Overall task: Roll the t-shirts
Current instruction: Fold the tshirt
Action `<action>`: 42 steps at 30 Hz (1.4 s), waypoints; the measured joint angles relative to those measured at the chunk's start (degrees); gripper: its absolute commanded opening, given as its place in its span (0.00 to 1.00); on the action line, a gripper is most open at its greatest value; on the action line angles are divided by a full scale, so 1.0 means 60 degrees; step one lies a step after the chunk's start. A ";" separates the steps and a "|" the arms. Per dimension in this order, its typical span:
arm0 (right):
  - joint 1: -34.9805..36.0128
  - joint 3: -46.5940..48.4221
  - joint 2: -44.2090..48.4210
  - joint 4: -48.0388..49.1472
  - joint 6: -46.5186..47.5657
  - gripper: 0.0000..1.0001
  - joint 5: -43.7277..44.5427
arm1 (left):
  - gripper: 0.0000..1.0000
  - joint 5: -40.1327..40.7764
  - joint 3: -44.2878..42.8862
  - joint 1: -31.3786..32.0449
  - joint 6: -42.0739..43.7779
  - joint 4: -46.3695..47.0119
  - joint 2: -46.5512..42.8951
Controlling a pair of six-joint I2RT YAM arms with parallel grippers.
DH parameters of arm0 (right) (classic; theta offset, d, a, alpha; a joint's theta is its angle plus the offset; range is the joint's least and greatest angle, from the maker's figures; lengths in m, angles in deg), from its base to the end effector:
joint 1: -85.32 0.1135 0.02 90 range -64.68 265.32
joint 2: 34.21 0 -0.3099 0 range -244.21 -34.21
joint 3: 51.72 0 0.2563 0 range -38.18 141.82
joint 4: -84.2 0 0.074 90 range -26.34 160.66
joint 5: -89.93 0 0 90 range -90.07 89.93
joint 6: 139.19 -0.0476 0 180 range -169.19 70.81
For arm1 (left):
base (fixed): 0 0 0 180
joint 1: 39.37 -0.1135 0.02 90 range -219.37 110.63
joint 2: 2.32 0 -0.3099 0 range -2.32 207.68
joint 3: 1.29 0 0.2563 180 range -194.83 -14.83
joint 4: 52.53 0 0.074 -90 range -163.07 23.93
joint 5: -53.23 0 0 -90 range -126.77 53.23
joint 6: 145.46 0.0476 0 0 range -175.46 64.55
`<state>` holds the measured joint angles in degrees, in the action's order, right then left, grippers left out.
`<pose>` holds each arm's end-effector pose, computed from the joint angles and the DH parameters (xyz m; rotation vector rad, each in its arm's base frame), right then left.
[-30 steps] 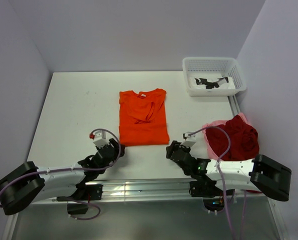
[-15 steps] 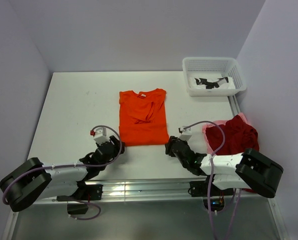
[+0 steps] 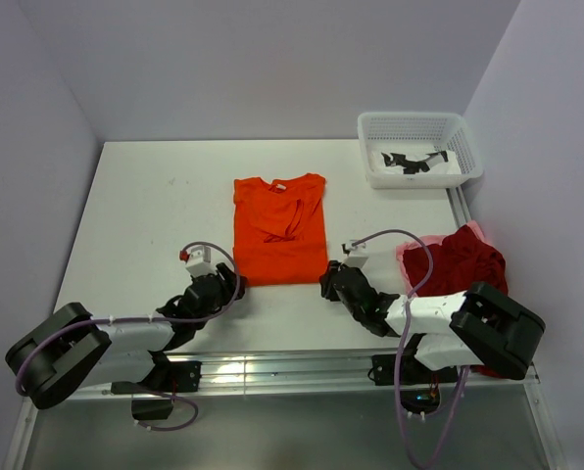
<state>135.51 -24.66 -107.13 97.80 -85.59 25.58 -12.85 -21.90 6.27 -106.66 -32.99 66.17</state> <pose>0.1479 0.1453 0.1634 0.0095 2.1033 0.4433 0.1408 -0.1164 0.1559 -0.3605 2.0473 -0.6308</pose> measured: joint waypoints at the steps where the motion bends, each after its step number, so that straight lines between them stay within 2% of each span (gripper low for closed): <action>1: 0.0000 0.0000 0.0000 0.0007 0.0011 0.40 -0.0018 | 0.56 -0.0044 0.0007 -0.0022 0.0011 0.0015 -0.0004; 6: -0.0080 0.0000 -0.0095 0.0095 0.0029 0.39 -0.0153 | 0.45 -0.0208 0.0015 -0.0138 0.0087 0.0066 0.0066; 12: -0.0138 0.0000 -0.0157 0.0175 0.0058 0.36 -0.0273 | 0.44 -0.0331 0.0018 -0.0175 0.0157 0.0073 0.0120; 18: -0.0251 0.0000 -0.0372 0.0357 0.0095 0.34 -0.0477 | 0.34 -0.0390 0.0018 -0.0178 0.0175 0.0062 0.0197; 20: -0.0277 0.0000 -0.0426 0.0408 0.0135 0.32 -0.0521 | 0.29 -0.0412 0.0015 -0.0182 0.0175 0.0091 0.0233; 21: -0.0288 0.0000 -0.0441 0.0423 0.0153 0.32 -0.0550 | 0.21 -0.0426 0.0015 -0.0182 0.0178 0.0091 0.0251; 24: -0.0317 0.0015 -0.0514 0.0506 0.0197 0.29 -0.0619 | 0.17 -0.0448 0.0015 -0.0186 0.0197 0.0036 0.0299; 25: -0.0328 0.0022 -0.0525 0.0521 0.0229 0.25 -0.0652 | 0.12 -0.0459 0.0015 -0.0186 0.0200 0.0036 0.0310; 26: -0.0331 0.0026 -0.0528 0.0528 0.0240 0.23 -0.0667 | 0.01 -0.0463 0.0011 -0.0186 0.0193 0.0033 0.0310; 27: -0.0339 0.0029 -0.0528 0.0528 0.0255 0.20 -0.0696 | 0.01 -0.0477 0.0011 -0.0186 0.0164 0.0022 0.0310; 28: -0.0346 0.0033 -0.0528 0.0532 0.0270 0.09 -0.0718 | 0.00 -0.0492 0.0007 -0.0186 0.0189 0.0018 0.0310; 29: -0.0350 0.0044 -0.0528 0.0535 0.0302 0.03 -0.0732 | 0.00 -0.0510 0.0004 -0.0186 0.0193 0.0015 0.0310; 30: -0.0353 0.0055 -0.0528 0.0539 0.0302 0.00 -0.0750 | 0.00 -0.0517 0.0004 -0.0189 0.0197 0.0011 0.0310; 34: -0.0357 0.0117 -0.0426 0.0262 0.0182 0.00 -0.0758 | 0.00 -0.0612 -0.0062 -0.0204 0.0189 -0.0306 0.0120; 42: -0.0244 0.0248 0.0561 -0.1322 -0.0514 0.00 -0.0929 | 0.00 -0.1035 -0.0131 -0.0138 -0.0251 -0.2062 -0.1100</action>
<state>134.05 -23.17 -103.77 89.86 -88.67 20.00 -19.05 -22.68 5.44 -108.16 -45.36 59.57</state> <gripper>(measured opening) 0.010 0.015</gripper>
